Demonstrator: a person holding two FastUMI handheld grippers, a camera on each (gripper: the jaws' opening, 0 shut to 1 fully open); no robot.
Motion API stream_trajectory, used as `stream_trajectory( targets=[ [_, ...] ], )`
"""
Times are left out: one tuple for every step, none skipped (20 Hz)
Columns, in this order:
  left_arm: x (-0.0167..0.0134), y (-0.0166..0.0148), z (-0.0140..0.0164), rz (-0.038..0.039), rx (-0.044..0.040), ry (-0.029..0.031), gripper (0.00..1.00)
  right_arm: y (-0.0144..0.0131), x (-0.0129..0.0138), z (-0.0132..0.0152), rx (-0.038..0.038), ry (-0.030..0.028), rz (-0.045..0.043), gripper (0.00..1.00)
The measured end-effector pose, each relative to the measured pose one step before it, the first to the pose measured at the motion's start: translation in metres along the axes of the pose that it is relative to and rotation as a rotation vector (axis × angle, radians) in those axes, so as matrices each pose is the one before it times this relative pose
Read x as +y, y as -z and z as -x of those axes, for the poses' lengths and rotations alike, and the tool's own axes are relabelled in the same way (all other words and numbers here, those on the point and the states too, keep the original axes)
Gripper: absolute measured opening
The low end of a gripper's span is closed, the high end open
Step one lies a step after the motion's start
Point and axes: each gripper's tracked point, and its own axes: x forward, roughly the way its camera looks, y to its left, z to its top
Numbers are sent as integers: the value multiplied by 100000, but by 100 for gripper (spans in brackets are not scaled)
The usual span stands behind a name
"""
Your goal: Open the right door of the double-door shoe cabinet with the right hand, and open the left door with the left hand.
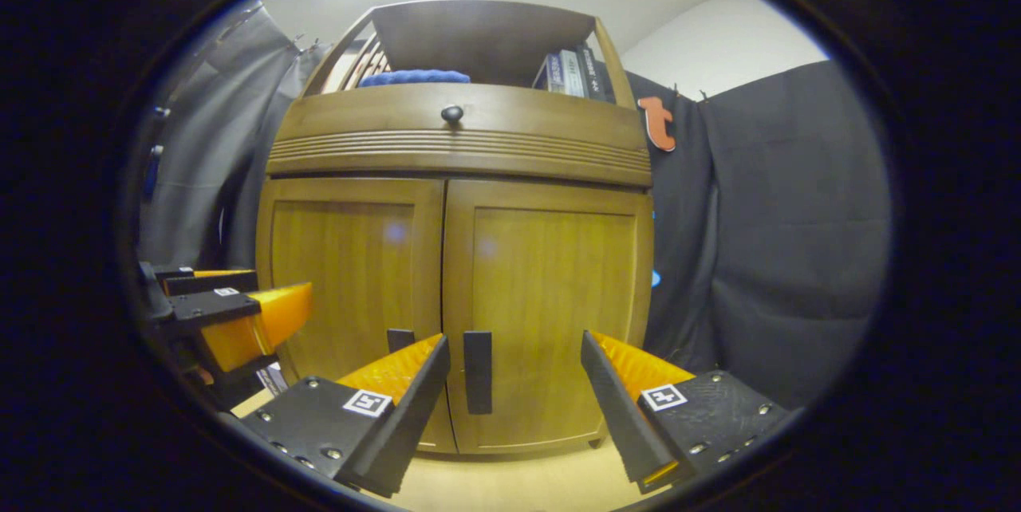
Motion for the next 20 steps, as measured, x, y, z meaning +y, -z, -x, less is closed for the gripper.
stream_trajectory(
  targets=[
    [224, 212, -160, -47, 566, -687, 94, 362, 270, -615, 797, -566, 404, 98],
    [249, 155, -115, 1, 491, -598, 94, 441, 188, -422, 658, -563, 125, 98],
    [100, 138, -192, 188, 308, -538, 94, 468, 289, -460, 827, -662, -92, 98],
    [191, 85, -217, 125, 199, -491, 94, 631, 247, -346, 1062, -647, -218, 98],
    [122, 316, -144, -228, 411, -705, 94, 419, 150, -452, 1109, -321, -88, 98],
    [186, 103, -146, -459, 360, -608, 94, 518, 105, -427, 973, -235, 108, 98],
    [206, -17, -224, -559, 244, -534, 94, 427, 270, -418, 1068, -580, 257, 98],
    [205, -5, -64, -496, 170, -679, 96, 567, 306, -541, 1213, -767, 319, 98],
    [169, 186, -48, -373, -8, -619, 95, 555, 351, -581, 1486, -917, 430, 98],
    [174, 42, -40, -254, 21, -590, 95, 719, 196, -848, 1629, -880, 479, 98],
    [182, 112, -96, -251, 147, -462, 95, 514, 325, -733, 1654, -791, 86, 98],
    [181, 18, -156, -302, 416, -234, 95, 672, 282, -551, 1534, -248, -426, 98],
    [185, 110, -6, -371, 35, -427, 95, 419, 444, -821, 1420, -952, -756, 94],
    [146, 4, 22, -192, 3, -459, 95, 620, 199, -636, 1955, 183, -508, 93],
    [192, 103, -245, -127, 247, -236, 95, 441, 226, -820, 2100, -455, -904, 82],
    [120, 101, -58, -145, 261, -206, 95, 259, -306, -405, 1810, 620, -997, 80],
    [86, 100, -73, -106, 216, -127, 95, 195, 34, -611, 1274, -200, -1336, 72],
    [79, 8, -57, -82, 193, -84, 95, 129, -466, -539, 722, 1529, -946, 72],
    [136, 103, -93, -71, 163, -2, 95, 3, 132, -186, 746, -185, -1458, 54],
    [90, 33, -49, -39, 175, -16, 95, 535, 113, 199, 2395, -1418, -539, 36]
  ],
)
